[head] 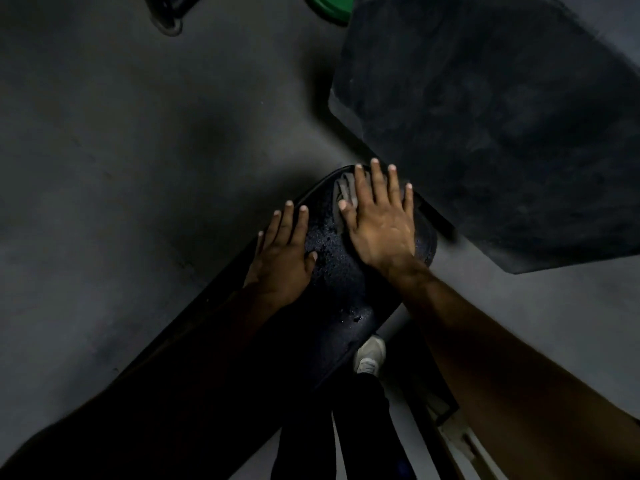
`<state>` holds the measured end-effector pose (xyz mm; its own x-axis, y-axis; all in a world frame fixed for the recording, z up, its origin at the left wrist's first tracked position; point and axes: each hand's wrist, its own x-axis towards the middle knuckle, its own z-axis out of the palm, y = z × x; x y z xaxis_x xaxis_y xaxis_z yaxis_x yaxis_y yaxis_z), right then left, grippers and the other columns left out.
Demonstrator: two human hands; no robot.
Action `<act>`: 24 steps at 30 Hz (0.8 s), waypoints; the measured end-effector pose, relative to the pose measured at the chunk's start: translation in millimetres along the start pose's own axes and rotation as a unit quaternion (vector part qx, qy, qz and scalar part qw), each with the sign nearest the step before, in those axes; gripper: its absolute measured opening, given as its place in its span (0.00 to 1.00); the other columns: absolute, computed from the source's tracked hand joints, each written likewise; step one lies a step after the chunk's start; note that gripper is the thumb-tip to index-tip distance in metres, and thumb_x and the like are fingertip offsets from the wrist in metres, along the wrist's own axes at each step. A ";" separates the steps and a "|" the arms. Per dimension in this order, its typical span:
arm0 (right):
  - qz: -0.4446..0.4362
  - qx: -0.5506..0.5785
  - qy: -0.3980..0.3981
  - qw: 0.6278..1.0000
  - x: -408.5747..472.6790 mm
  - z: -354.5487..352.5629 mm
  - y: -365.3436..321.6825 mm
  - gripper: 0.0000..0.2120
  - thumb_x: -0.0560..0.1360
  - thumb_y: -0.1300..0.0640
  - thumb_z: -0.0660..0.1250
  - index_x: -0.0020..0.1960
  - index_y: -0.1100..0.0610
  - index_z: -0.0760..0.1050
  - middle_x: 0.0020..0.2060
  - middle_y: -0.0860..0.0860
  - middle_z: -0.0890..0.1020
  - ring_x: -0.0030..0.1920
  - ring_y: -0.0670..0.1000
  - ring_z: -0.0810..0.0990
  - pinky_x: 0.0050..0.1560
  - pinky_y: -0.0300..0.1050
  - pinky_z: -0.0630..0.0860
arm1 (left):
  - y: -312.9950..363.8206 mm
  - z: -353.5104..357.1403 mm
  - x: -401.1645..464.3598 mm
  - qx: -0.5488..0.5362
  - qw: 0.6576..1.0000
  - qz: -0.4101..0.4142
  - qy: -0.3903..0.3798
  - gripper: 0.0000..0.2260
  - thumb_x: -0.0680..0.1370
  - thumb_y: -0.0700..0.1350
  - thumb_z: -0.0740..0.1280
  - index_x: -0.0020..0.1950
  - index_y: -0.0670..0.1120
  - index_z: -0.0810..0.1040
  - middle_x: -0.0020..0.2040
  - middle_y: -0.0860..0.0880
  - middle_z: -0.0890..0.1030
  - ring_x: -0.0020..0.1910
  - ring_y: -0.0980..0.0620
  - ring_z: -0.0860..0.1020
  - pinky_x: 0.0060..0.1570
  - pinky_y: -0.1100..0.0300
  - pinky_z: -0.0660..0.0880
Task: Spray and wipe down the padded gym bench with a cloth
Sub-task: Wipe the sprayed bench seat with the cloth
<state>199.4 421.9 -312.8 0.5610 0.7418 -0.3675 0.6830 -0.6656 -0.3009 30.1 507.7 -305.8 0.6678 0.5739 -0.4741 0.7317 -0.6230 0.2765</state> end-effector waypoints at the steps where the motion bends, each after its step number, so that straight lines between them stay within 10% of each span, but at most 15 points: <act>1: -0.030 -0.013 -0.001 0.999 -2.0 2.7 -5.4 0.32 0.87 0.40 0.47 0.87 0.51 0.46 0.87 0.53 0.47 0.86 0.59 0.42 0.84 0.64 0.42 | -0.5 0.3 -0.3 0.000 1.000 0.000 -0.003 0.36 0.81 0.53 0.61 0.82 0.50 0.43 0.82 0.47 0.42 0.81 0.45 0.44 0.76 0.42 0.49; 7: -0.111 -0.077 -0.008 0.991 -55.1 13.9 13.3 0.32 0.86 0.40 0.50 0.87 0.50 0.49 0.87 0.51 0.50 0.87 0.57 0.46 0.84 0.65 0.48 | -6.9 -2.1 -3.9 0.006 1.000 0.021 -0.018 0.37 0.81 0.55 0.58 0.82 0.49 0.39 0.82 0.47 0.37 0.81 0.48 0.40 0.78 0.45 0.46; 17: 0.095 0.030 0.024 0.995 -15.5 -5.2 19.6 0.32 0.87 0.38 0.46 0.87 0.49 0.48 0.87 0.51 0.46 0.87 0.56 0.43 0.85 0.61 0.44 | -28.0 9.6 -20.3 -0.012 0.998 -0.030 0.063 0.42 0.77 0.69 0.56 0.82 0.46 0.48 0.82 0.43 0.52 0.79 0.44 0.56 0.77 0.43 0.53; 24: -0.048 -0.053 -0.028 0.997 42.4 -4.2 -51.5 0.30 0.86 0.38 0.46 0.85 0.49 0.56 0.87 0.50 0.53 0.86 0.57 0.47 0.85 0.62 0.43 | -45.9 9.0 -26.7 0.019 0.998 -0.001 0.065 0.42 0.76 0.69 0.55 0.81 0.44 0.50 0.80 0.45 0.58 0.78 0.46 0.59 0.75 0.43 0.59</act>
<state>189.9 488.0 -309.1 0.4658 0.7939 -0.3909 0.7795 -0.5772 -0.2434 -22.5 516.2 -313.3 0.6796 0.6383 -0.3616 0.7296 -0.6396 0.2420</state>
